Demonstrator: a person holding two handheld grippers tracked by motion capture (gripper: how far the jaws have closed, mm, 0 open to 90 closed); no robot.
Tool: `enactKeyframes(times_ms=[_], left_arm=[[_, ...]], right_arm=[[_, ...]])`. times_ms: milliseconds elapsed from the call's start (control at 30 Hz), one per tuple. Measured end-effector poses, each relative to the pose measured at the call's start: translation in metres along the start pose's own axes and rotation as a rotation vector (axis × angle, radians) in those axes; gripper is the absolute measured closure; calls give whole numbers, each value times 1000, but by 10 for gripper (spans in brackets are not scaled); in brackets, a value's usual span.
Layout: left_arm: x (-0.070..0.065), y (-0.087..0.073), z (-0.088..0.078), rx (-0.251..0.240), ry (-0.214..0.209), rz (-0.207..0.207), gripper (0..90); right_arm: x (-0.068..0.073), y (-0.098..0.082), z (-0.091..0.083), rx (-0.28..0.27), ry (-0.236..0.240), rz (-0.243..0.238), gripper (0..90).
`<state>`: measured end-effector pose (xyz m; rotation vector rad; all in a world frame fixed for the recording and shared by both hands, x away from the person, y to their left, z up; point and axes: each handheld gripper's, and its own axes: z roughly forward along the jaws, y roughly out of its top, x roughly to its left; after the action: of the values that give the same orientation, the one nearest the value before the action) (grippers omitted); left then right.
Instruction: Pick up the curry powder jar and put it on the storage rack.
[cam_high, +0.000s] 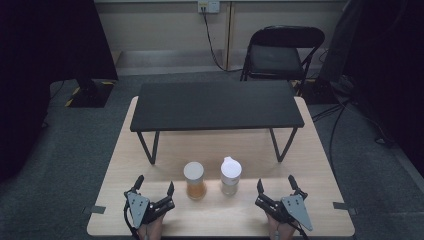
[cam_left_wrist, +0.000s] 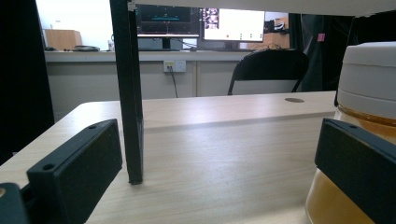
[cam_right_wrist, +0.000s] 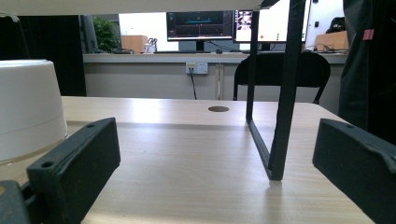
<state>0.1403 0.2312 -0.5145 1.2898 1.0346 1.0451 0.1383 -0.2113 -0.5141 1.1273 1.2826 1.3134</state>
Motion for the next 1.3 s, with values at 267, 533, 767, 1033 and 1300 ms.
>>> enactKeyframes(times_ms=[267,533,767,1033,1300], left_arm=[[0,0,0,0,0,0,0],[1,0,0,0,-3,0,0],[4,0,0,1,-24,1,0],[5,0,0,1,-28,-2,0],[5,1,-2,-2,-20,-14,0]], right_arm=[[0,1,1,6,0,-6,0],[1,1,1,6,-4,-5,0],[2,1,1,7,-12,-5,0],[3,1,1,7,-15,-4,0],[3,1,1,7,-15,-5,0]])
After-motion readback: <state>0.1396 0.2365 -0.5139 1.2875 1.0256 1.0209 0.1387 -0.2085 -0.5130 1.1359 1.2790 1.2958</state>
